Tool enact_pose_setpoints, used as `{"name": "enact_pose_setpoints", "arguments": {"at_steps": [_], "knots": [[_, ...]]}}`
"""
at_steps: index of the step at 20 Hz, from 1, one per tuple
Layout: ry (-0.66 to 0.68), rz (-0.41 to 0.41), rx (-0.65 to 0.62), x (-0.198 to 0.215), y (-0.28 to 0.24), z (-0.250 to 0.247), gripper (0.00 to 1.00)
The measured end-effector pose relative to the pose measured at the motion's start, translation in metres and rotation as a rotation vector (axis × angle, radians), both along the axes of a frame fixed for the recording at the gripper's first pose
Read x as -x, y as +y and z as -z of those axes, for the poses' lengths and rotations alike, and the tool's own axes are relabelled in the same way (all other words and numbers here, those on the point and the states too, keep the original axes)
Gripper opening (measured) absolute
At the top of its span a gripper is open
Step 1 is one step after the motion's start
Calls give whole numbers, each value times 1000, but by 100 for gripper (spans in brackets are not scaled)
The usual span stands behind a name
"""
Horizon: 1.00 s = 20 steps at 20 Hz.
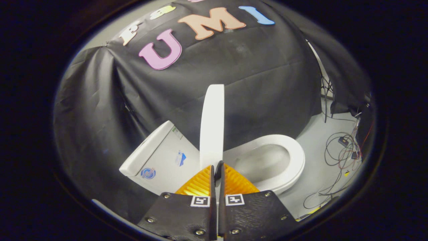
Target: Open the toilet lid.
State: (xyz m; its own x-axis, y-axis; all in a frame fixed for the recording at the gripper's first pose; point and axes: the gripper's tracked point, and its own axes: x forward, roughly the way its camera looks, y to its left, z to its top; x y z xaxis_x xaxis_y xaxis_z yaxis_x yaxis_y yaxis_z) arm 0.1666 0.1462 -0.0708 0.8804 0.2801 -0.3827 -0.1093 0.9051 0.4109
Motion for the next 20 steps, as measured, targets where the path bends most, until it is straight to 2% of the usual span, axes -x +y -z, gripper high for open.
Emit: {"name": "enact_pose_setpoints", "arguments": {"at_steps": [4, 20], "knots": [[-31, -12, 56, 0, -2, 0, 3], [-121, -85, 137, -1, 8, -2, 4]]}}
